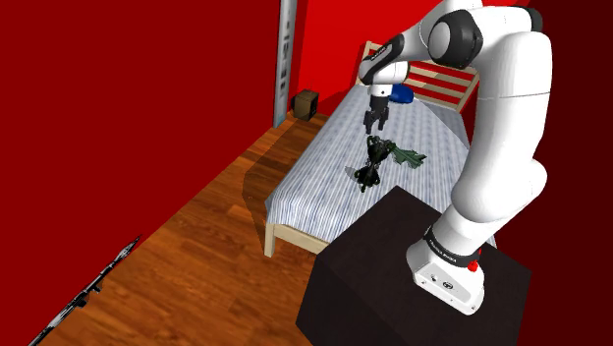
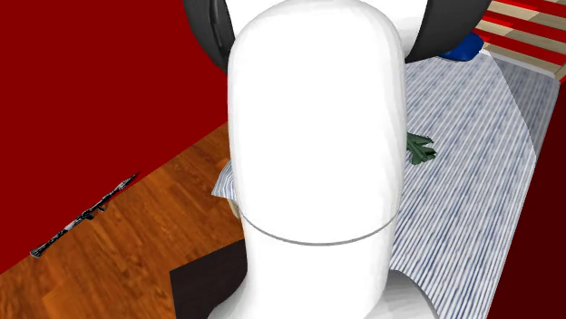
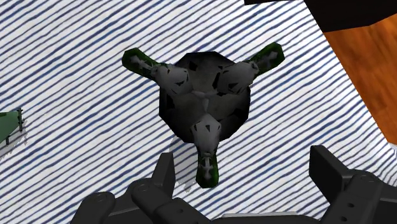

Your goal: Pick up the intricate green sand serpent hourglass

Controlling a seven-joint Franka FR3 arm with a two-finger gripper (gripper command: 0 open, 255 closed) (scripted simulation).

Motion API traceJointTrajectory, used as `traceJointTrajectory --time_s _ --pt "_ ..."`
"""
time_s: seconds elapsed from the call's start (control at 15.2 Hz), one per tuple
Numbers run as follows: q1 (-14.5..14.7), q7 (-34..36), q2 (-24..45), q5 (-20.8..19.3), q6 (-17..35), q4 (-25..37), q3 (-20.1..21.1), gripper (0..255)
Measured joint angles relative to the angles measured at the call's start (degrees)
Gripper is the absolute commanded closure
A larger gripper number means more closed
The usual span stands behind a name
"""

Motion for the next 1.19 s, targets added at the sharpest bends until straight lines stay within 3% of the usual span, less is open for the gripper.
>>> traceJointTrajectory --time_s 0.2,0.66,0.73,1.19 --pt "-2.2 -1.7 6.3 1.7 -0.7 6.0 0.9 0" --pt "-3.2 -2.3 10.6 3.0 2.5 6.9 1.9 0" --pt "-3.2 -2.3 10.8 3.0 2.7 6.9 2.0 255" --pt "-3.3 -2.4 11.1 3.1 2.9 7.1 2.1 255"
